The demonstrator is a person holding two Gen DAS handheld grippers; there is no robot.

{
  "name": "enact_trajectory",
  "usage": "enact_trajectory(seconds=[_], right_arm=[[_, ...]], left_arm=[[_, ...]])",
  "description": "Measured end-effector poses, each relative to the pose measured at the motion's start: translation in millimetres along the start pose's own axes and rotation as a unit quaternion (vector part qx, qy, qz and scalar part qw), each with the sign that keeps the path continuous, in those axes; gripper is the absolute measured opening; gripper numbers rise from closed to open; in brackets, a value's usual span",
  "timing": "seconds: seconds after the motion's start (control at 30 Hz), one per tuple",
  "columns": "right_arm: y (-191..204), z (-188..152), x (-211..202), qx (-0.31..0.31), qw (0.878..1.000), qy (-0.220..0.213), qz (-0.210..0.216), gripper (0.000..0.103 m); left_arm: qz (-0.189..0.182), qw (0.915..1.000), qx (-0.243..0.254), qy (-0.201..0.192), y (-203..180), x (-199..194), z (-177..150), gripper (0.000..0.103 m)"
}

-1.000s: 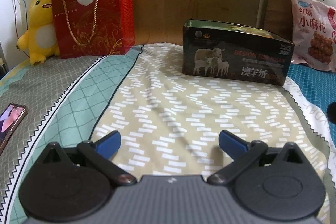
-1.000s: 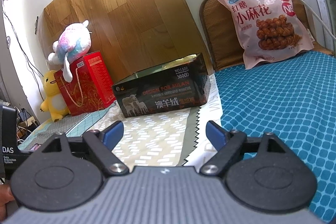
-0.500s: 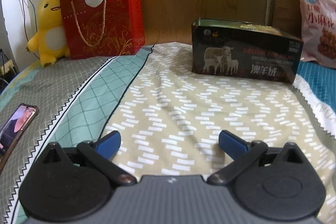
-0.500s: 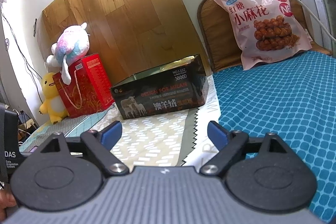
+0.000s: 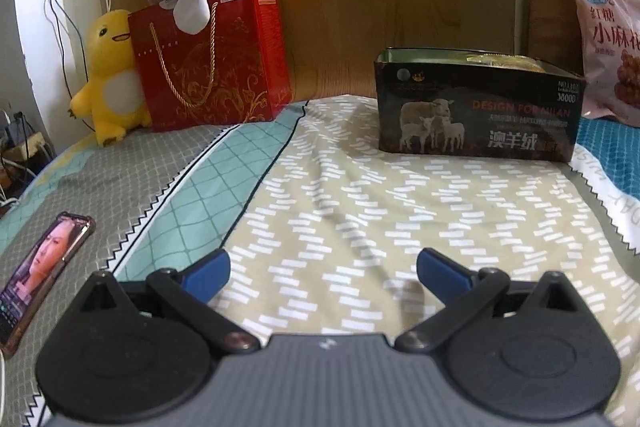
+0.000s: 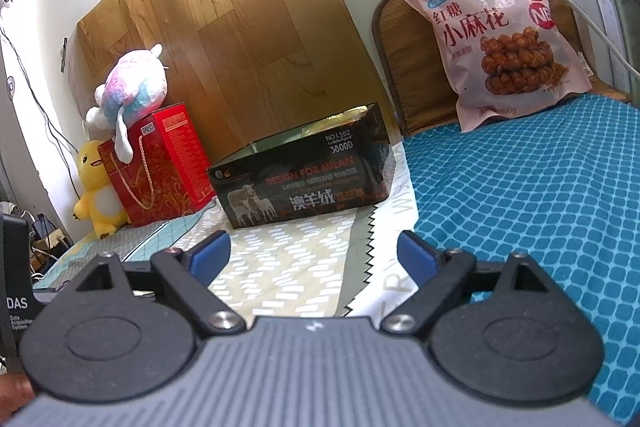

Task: Organize snacks

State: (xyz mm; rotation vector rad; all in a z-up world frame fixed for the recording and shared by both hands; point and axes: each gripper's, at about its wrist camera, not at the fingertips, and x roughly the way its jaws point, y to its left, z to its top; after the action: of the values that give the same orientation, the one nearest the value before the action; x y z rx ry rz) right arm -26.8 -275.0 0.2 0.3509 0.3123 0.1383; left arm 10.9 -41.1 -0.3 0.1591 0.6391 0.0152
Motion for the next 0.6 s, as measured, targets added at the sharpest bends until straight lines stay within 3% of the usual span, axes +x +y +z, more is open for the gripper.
enact_trajectory(seconds=[0.6], right_arm=[[0.0, -0.2, -0.6, 0.001, 1.000, 0.000, -0.001, 0.093]], left_arm=[[0.026, 0.9995, -0.014, -0.013, 5.8, -2.3, -0.1, 0.103]])
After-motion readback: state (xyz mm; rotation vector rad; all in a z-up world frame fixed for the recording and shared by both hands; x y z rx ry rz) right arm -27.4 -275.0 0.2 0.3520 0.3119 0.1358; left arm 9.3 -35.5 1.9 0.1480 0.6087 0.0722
